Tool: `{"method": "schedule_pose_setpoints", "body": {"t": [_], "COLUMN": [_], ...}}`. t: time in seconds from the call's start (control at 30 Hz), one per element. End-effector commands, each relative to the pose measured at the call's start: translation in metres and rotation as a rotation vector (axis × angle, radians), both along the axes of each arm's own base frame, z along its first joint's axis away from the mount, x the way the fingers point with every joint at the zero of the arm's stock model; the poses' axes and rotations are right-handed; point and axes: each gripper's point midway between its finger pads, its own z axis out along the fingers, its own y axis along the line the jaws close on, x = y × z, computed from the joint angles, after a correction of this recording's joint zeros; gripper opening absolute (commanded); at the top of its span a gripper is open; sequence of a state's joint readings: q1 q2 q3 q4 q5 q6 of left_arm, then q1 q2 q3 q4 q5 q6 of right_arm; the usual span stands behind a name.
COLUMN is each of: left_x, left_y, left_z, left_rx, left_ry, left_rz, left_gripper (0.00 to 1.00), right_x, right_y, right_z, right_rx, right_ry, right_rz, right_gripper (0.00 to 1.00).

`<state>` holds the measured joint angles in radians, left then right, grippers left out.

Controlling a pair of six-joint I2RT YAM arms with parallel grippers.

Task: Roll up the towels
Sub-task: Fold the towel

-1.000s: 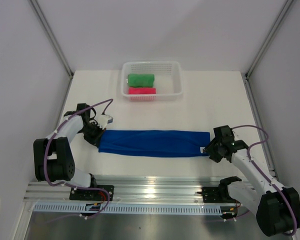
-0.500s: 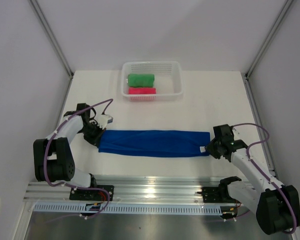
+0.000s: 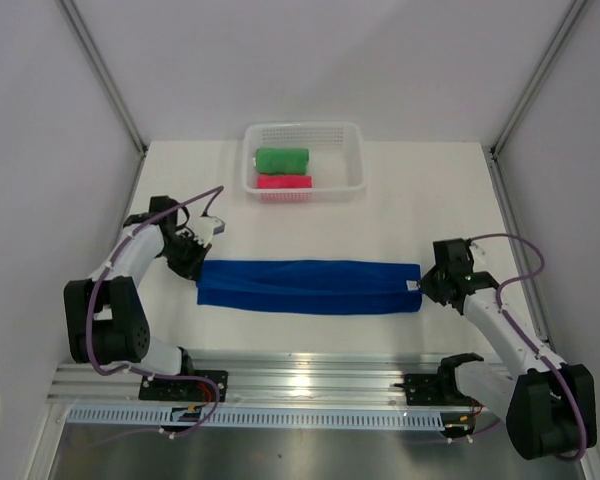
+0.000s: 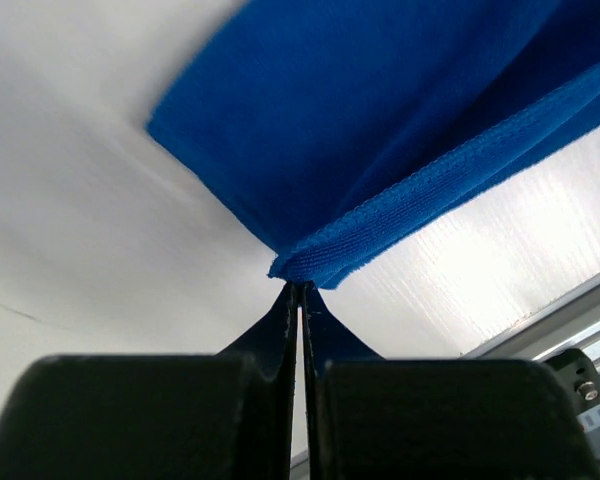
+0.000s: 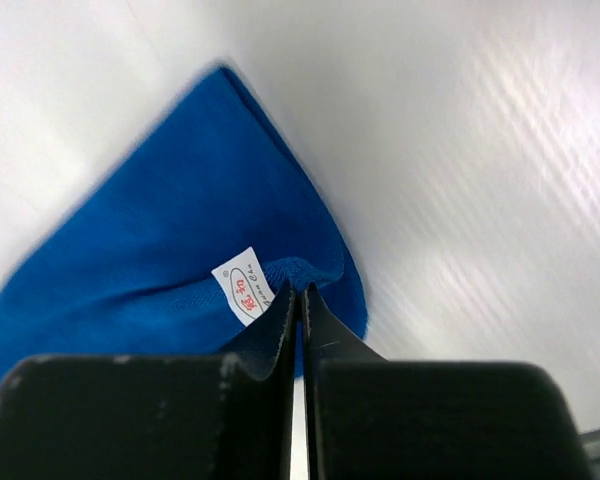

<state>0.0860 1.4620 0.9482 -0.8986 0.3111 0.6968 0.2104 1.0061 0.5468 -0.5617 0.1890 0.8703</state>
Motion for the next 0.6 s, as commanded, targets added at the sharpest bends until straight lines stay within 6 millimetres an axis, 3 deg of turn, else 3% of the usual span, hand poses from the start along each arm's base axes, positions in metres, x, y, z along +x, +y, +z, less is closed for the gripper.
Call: {"method": "schedule_pose_setpoints", "body": {"t": [0.0, 0.33, 0.57], "left_x": [0.040, 0.121, 0.134], "left_y": [-0.005, 0.000, 0.007], "left_z": [0.039, 0.087, 0.087], "left_rx": [-0.053, -0.072, -0.032], "left_ry": [-0.164, -0.337, -0.382], "left_rz": [0.014, 0.130, 0.128], "left_gripper": [0.01, 0.01, 0.01], "right_x": [0.048, 0.122, 0.151], "right_y": [-0.016, -0.017, -0.015], "right_z": [0.045, 0.081, 0.093], "right_rx": [-0.064, -0.091, -0.118], "right_ry": [-0.151, -0.256, -0.285], "right_rz": [0.003, 0.090, 0.136], "right_gripper": [0.00, 0.00, 0.00]}}
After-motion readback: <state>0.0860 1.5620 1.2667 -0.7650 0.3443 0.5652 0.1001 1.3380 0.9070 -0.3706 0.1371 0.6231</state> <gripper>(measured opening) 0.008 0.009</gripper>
